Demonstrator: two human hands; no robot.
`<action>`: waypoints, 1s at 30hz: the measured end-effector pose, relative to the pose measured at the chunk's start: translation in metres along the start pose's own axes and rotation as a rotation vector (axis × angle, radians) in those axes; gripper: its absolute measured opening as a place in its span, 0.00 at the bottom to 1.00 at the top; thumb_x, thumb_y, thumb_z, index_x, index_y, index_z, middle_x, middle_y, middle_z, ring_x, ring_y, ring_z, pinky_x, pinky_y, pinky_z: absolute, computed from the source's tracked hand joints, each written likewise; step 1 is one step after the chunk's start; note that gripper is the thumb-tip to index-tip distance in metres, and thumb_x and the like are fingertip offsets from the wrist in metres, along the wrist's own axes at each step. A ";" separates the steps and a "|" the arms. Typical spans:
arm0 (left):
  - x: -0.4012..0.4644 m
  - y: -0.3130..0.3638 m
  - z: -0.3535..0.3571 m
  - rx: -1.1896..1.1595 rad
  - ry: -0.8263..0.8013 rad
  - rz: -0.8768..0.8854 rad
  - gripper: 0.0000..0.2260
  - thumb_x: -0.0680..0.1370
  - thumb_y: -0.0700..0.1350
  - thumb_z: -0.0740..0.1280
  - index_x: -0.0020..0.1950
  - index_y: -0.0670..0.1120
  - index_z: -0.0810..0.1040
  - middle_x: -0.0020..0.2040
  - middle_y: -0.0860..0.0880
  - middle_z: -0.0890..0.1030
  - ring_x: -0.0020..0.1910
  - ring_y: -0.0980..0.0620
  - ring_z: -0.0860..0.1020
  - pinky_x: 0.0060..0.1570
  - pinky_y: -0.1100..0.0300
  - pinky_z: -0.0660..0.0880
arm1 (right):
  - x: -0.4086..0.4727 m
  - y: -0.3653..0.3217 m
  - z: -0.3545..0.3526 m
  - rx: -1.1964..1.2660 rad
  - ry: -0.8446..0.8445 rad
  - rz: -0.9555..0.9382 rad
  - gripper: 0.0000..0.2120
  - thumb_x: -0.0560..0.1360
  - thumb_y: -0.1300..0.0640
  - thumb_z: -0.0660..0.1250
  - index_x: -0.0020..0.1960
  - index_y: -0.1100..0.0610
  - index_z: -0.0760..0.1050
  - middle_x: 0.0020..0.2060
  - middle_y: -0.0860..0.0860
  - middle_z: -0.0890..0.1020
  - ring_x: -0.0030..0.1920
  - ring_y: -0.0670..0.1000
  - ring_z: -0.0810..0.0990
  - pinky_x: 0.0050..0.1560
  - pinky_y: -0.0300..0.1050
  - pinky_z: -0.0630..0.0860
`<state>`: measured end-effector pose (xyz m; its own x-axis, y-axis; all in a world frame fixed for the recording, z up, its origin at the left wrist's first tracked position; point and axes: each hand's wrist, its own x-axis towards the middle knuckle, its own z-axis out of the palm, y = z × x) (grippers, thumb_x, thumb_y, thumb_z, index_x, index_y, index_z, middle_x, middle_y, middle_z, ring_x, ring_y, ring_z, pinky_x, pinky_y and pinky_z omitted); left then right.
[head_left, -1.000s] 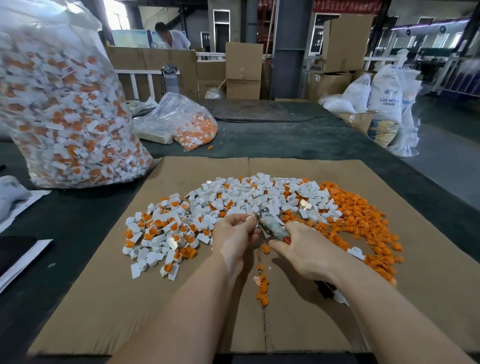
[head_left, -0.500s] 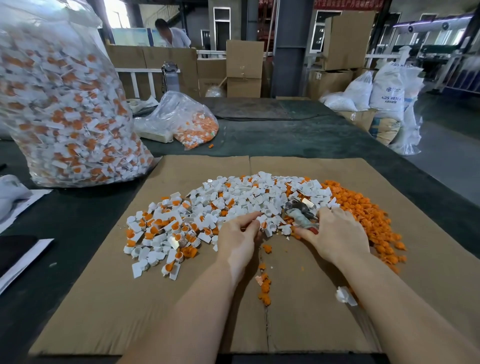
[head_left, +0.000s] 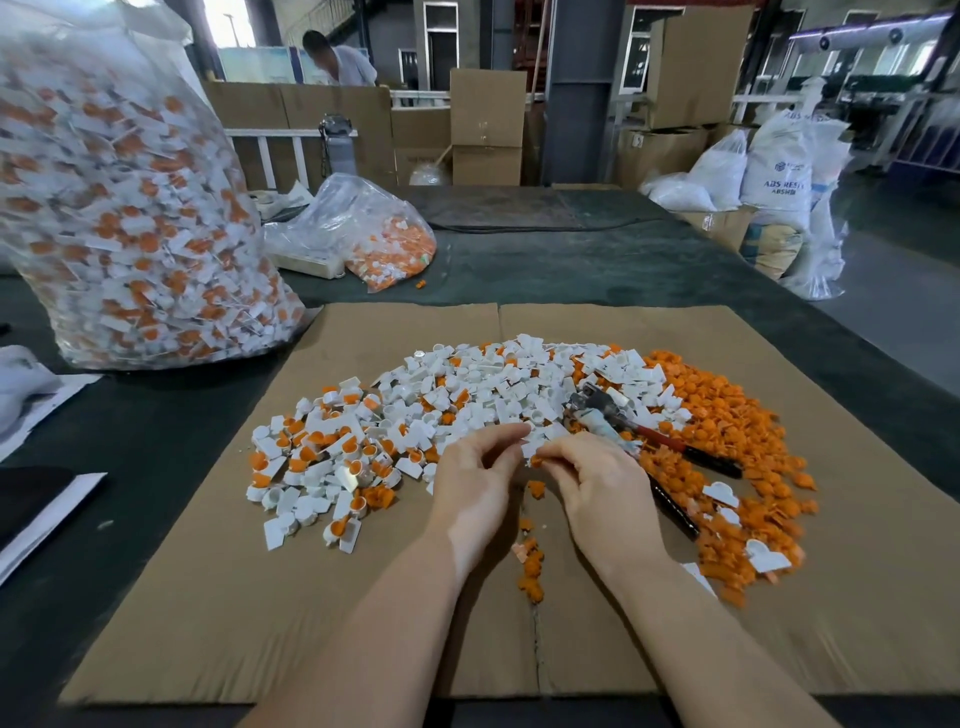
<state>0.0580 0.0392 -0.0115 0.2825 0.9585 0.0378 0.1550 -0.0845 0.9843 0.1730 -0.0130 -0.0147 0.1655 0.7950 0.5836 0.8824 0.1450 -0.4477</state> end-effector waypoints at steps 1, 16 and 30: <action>-0.001 -0.001 -0.001 -0.017 -0.022 0.000 0.12 0.78 0.37 0.65 0.57 0.51 0.80 0.51 0.49 0.82 0.53 0.53 0.79 0.56 0.60 0.75 | -0.001 0.001 0.001 0.010 0.018 0.008 0.04 0.70 0.67 0.71 0.44 0.60 0.81 0.38 0.52 0.83 0.41 0.52 0.80 0.43 0.44 0.77; -0.002 -0.004 0.004 0.152 -0.056 0.155 0.13 0.74 0.37 0.70 0.51 0.53 0.76 0.41 0.53 0.78 0.40 0.58 0.76 0.39 0.74 0.72 | -0.006 0.000 0.000 0.039 0.050 0.043 0.02 0.71 0.65 0.71 0.43 0.60 0.81 0.39 0.51 0.82 0.43 0.50 0.79 0.47 0.39 0.74; 0.003 -0.003 -0.021 0.625 0.277 0.261 0.09 0.79 0.46 0.62 0.57 0.48 0.78 0.51 0.53 0.68 0.56 0.54 0.68 0.53 0.66 0.61 | -0.005 0.006 0.005 -0.011 0.090 0.115 0.02 0.72 0.64 0.70 0.43 0.59 0.81 0.38 0.51 0.82 0.41 0.50 0.79 0.43 0.38 0.72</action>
<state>0.0386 0.0484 -0.0103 0.1475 0.9126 0.3814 0.6500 -0.3800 0.6581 0.1750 -0.0130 -0.0235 0.3047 0.7496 0.5875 0.8597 0.0491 -0.5085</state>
